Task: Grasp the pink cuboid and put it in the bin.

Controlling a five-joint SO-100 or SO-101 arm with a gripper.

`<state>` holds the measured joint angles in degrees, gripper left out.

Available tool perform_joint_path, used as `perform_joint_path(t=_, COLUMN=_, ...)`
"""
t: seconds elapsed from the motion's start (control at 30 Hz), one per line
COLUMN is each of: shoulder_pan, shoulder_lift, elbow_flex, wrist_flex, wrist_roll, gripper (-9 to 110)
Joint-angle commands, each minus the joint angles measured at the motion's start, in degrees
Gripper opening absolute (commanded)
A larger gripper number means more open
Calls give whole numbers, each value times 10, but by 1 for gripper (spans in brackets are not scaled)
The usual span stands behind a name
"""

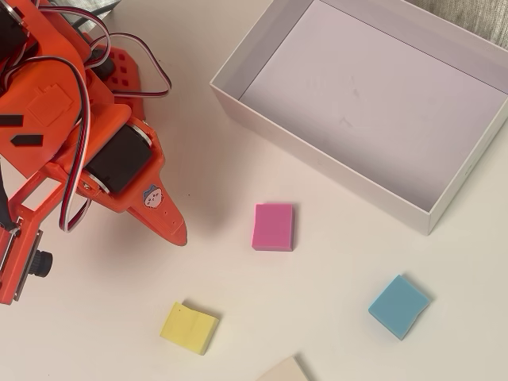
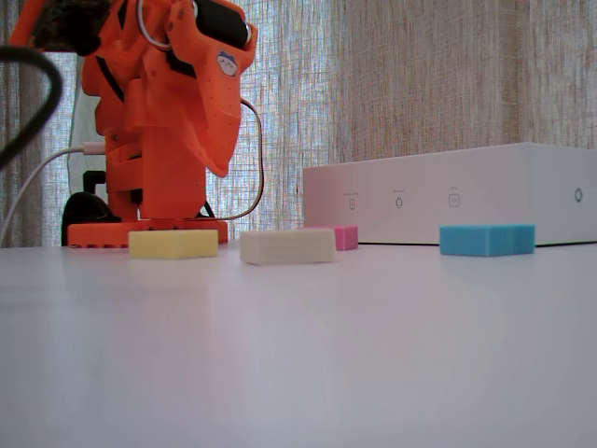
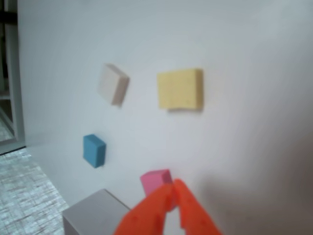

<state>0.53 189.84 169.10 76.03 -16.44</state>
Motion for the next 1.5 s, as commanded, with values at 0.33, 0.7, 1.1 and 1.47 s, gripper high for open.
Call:
perform_joint_path(t=0.33, shoulder_pan=-1, shoulder_lift=-3, elbow_flex=-2, wrist_flex=3, wrist_roll=-5, gripper=-8)
perform_joint_path(t=0.7, shoulder_pan=-4, shoulder_lift=-3, elbow_flex=-2, wrist_flex=3, wrist_roll=-7, gripper=-8)
perform_joint_path(t=1.1, shoulder_pan=-42, shoulder_lift=-194, elbow_flex=-184, wrist_flex=-161, wrist_roll=-10, gripper=21)
perform_joint_path(t=1.47, shoulder_pan=-93, shoulder_lift=-682, elbow_flex=-778, wrist_flex=51, wrist_roll=-51, gripper=22)
